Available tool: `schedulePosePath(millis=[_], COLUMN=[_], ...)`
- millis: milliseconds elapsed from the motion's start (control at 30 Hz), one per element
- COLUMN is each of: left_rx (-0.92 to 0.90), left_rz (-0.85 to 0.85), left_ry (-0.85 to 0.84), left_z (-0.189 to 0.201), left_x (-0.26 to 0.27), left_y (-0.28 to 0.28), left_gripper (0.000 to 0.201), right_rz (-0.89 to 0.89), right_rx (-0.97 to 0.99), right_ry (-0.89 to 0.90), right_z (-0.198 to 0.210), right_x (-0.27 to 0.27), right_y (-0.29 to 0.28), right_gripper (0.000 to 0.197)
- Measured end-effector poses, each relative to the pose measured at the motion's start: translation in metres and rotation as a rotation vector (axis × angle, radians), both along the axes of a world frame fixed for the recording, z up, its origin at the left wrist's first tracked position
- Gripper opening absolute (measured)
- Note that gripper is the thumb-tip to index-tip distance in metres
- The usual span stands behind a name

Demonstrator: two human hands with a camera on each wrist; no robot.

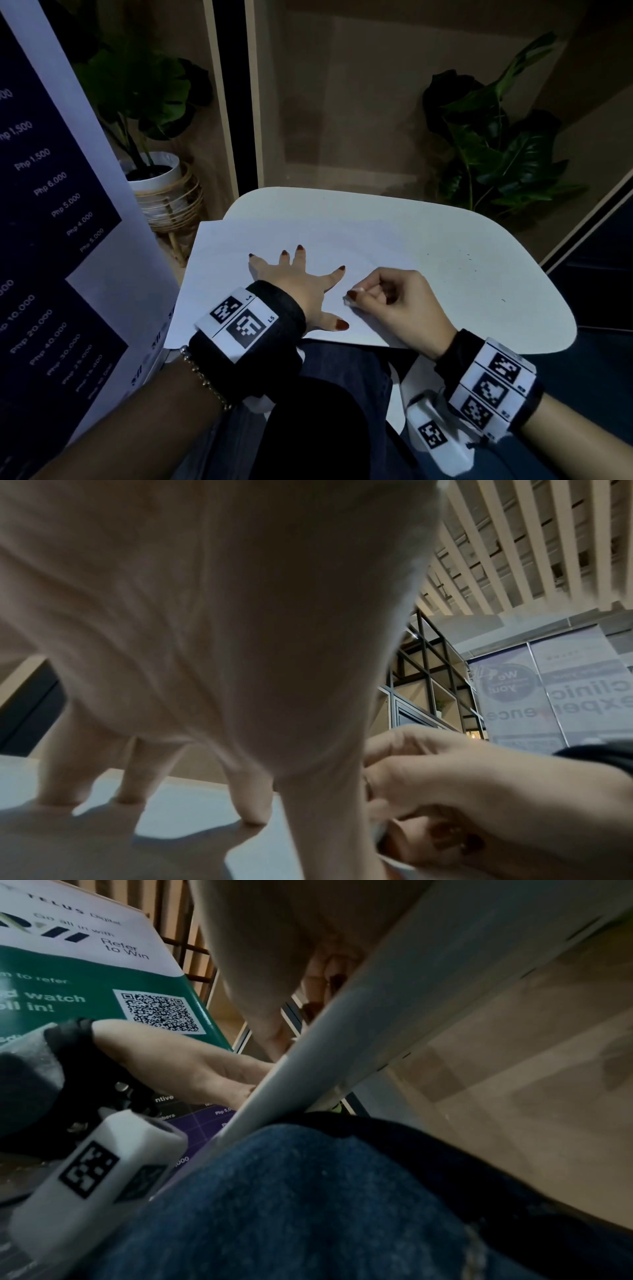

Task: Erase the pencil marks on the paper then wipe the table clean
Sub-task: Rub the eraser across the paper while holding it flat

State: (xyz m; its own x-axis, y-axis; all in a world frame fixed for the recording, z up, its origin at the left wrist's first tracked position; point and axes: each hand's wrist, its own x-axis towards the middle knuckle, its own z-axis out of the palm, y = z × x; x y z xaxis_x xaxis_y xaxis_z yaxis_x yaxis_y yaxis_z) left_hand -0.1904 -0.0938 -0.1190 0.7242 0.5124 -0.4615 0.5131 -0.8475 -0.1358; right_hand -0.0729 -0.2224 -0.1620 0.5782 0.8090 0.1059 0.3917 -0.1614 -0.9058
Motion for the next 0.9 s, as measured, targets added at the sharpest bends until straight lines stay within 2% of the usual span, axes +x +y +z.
schedulePosePath(millis=[100,267,400,567,700,767,867,900], left_rx=[0.0,0.003,-0.001,-0.017,-0.013,-0.015,-0.024,-0.021], left_rz=[-0.004,-0.003,-0.002,0.004,0.004,0.007,0.011,0.01], left_ry=[-0.003,-0.015,-0.009,-0.009,-0.007,0.0,-0.003,-0.004], left_z=[0.0009,-0.0001,0.0001,0.0001,-0.0013,-0.0004,0.0004,0.0002], left_x=[-0.0004,-0.0012,-0.0006,0.0002,0.0008,0.0009,0.0007,0.0006], left_y=[-0.0007,-0.0011,0.0,0.0019,0.0031,0.0034,0.0029,0.0029], left_gripper=[0.086,0.086,0.087,0.088,0.089,0.089,0.09,0.089], right_rz=[-0.128,0.066,-0.125,0.108,-0.054,-0.015,0.135,0.123], right_rx=[0.085,0.026,0.157,0.047,0.152,0.142,0.045,0.052], right_ry=[0.036,0.098,0.184,0.196,0.269,0.259,0.192,0.191], right_z=[-0.0029,-0.0007,-0.0059,-0.0047,-0.0069,-0.0063,-0.0013,-0.0017], right_x=[0.0023,-0.0016,0.0013,0.0017,0.0022,0.0024,0.0014,0.0018], right_y=[0.0037,-0.0013,0.0061,0.0,0.0052,0.0041,-0.0017,-0.0012], right_gripper=[0.013,0.015,0.014,0.014,0.014,0.014,0.013,0.013])
